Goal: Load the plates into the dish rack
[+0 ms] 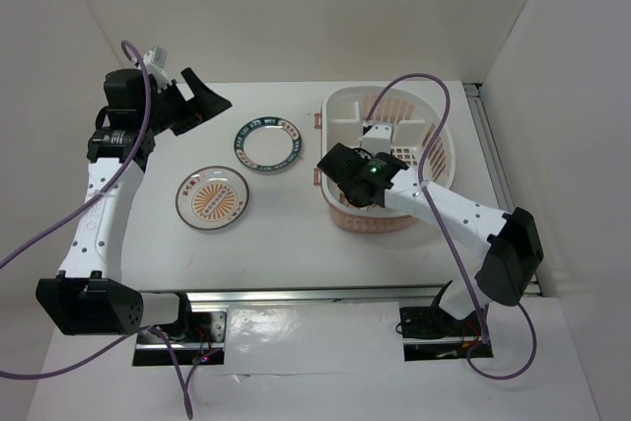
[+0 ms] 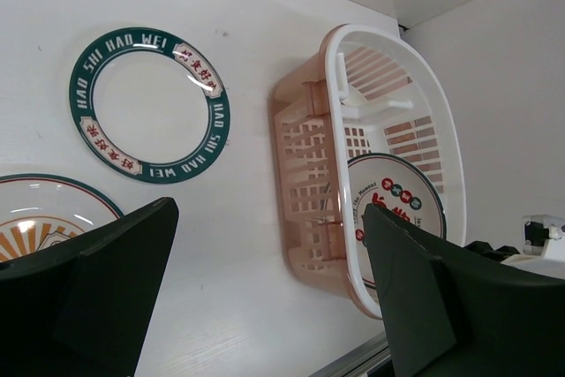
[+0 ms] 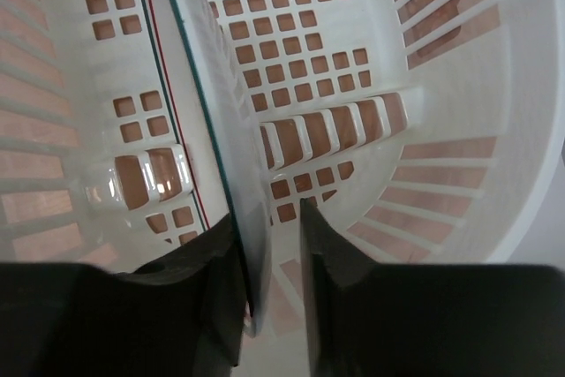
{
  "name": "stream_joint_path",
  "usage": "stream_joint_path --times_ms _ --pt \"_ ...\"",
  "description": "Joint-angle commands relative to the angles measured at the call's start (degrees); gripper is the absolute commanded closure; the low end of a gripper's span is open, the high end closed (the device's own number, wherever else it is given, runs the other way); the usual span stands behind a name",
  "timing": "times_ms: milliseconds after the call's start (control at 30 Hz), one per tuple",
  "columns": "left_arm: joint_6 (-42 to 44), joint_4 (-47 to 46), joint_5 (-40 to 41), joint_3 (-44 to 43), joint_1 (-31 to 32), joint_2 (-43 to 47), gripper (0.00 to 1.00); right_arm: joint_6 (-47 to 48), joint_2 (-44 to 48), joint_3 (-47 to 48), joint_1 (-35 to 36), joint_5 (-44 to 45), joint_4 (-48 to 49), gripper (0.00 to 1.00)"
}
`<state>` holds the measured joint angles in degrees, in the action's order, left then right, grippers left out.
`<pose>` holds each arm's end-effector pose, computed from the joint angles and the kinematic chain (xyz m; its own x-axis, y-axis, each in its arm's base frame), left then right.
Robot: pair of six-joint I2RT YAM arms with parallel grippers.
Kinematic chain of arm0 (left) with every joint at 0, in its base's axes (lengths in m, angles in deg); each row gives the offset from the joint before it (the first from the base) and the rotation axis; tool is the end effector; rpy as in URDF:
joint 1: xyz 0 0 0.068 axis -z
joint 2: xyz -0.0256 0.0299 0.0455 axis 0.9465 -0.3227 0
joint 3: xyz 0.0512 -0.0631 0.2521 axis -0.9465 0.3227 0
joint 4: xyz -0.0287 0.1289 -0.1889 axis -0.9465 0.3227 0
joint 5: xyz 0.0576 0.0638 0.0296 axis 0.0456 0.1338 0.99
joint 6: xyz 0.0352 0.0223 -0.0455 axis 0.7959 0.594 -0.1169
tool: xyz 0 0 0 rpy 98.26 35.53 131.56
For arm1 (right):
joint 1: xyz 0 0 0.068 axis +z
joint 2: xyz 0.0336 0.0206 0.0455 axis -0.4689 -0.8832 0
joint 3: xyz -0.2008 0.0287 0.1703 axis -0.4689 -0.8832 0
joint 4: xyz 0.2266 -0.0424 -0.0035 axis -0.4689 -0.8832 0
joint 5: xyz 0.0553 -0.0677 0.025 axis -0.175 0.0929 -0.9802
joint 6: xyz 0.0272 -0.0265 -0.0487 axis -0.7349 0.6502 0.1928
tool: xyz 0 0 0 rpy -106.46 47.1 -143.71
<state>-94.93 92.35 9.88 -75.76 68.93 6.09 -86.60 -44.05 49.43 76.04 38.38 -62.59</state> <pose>0.2642 -0.0089 0.4072 -0.4664 -0.5565 -0.6876 0.0974 0.7403 -0.6652 0.1996 0.1677 0.2898 -0.6197 -0.0050 -0.7848 0.2764 0.9346 -0.2241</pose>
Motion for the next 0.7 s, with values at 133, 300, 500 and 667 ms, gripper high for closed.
stream_joint_path --times_ms 133,300,500,667 --pt "1.4 -0.6 0.7 -2.5 0.1 -0.6 0.0 -1.7 -1.8 1.1 1.4 1.4 -0.3 0.57" --pt "1.4 -0.6 0.7 -2.5 0.1 -1.1 0.0 -4.9 -2.4 2.8 3.2 1.4 -2.5 0.44" --pt "1.4 -0.6 0.7 -2.5 0.1 -1.7 0.0 -7.4 -0.6 6.3 4.8 2.6 -7.1 0.07" --pt "1.4 -1.1 1.2 -1.2 0.1 -3.8 0.0 -9.6 0.5 10.8 7.0 4.8 -12.8 0.0"
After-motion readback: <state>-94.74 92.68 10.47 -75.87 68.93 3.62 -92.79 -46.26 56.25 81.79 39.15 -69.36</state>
